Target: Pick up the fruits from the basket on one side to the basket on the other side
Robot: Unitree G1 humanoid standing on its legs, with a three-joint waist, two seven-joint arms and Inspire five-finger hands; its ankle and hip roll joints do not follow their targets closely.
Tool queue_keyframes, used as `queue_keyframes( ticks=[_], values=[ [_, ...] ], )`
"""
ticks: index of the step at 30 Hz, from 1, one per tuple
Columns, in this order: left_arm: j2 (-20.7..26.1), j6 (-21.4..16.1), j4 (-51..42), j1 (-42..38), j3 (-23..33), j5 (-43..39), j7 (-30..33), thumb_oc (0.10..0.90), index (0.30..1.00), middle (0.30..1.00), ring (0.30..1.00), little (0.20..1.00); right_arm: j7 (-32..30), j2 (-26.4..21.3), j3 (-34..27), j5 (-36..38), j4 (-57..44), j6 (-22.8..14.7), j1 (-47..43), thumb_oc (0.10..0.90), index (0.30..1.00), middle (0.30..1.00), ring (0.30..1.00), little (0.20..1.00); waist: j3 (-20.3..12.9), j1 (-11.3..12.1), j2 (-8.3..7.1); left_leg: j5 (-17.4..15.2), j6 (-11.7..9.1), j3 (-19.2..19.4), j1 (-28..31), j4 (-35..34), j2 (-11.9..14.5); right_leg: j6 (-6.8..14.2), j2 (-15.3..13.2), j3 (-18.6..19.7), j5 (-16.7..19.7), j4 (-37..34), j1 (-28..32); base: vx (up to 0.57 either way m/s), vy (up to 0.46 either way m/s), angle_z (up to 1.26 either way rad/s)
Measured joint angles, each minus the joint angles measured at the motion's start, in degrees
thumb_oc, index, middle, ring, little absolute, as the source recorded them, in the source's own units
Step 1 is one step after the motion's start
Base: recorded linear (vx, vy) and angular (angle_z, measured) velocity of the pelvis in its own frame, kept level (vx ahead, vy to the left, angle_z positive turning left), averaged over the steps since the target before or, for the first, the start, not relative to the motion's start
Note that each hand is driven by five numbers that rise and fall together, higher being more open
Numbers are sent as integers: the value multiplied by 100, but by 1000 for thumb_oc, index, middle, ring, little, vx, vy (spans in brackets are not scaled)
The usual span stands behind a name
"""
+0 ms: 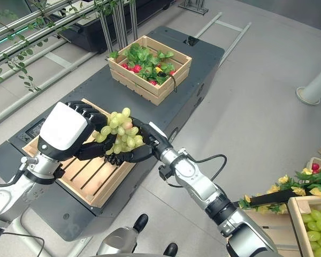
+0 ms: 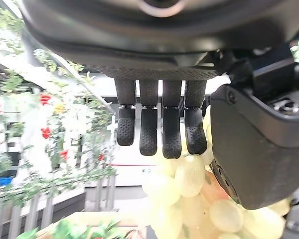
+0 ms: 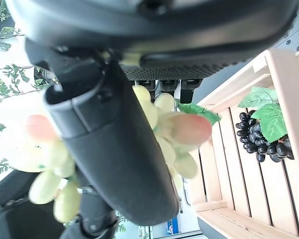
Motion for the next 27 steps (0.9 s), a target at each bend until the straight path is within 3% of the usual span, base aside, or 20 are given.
queue_keyframes(
  ticks=[1,2,3,6,7,23,24,25,26,27],
  values=[
    [0,-26,-19,-32,-1,-1,-19,400,300,300,300,300,0,1,0,0,0,0,0,800,900,900,900,900,0,-4,0,0,0,0,0,0,1,0,1,0,0,0,-1,0,0,0],
    [0,-39,-35,-61,-4,-2,-57,400,300,300,300,300,0,1,0,0,0,0,0,607,611,611,611,611,0,-6,0,0,0,0,0,0,1,0,1,0,0,0,-1,0,0,0],
    [0,-52,-39,-85,-4,-3,-95,400,300,300,300,300,0,1,0,0,0,0,0,585,578,578,578,578,0,-9,0,0,0,0,0,0,1,0,1,0,0,0,-1,0,0,0],
    [2,-86,-40,-153,-5,-15,-202,400,300,300,300,300,-8,10,0,-2,18,0,0,406,309,309,309,309,0,-19,0,1,1,4,1,0,0,0,-1,4,0,0,-1,0,0,0],
    [4,-99,-40,-163,-6,-15,-210,400,300,300,300,300,-13,22,0,-2,67,0,0,400,300,300,300,300,0,-19,0,1,1,5,1,0,0,0,-1,4,0,0,-2,0,0,0],
    [8,-106,-144,-286,-232,-179,-280,400,300,300,300,300,-173,28,4,-9,269,0,4,400,300,300,300,300,0,-119,1,0,1,39,-4,-2,2,0,-2,24,0,0,-15,0,0,0],
    [8,-106,-144,-286,-233,-179,-280,400,300,300,300,300,-173,28,4,-8,269,0,4,474,411,411,411,411,0,-129,1,0,1,40,-5,-2,4,0,-2,26,0,0,-17,0,0,0],
    [8,-106,-144,-286,-233,-178,-280,400,300,300,300,300,-173,28,4,-8,269,0,4,667,700,700,700,700,0,-131,1,0,1,41,-5,-2,4,0,-2,27,0,0,-17,0,0,0],
    [8,-105,-144,-286,-233,-178,-280,400,300,300,300,300,-171,12,4,-7,269,0,4,800,900,900,900,900,0,-133,1,0,1,44,-5,-2,6,0,-2,32,0,0,-19,0,0,0],
    [8,-103,-144,-286,-233,-178,-280,400,300,300,300,300,-171,10,4,-7,269,0,4,800,900,900,900,900,0,-133,1,0,1,46,-4,-3,6,-1,-2,33,0,0,-20,0,0,0]
  ],
)
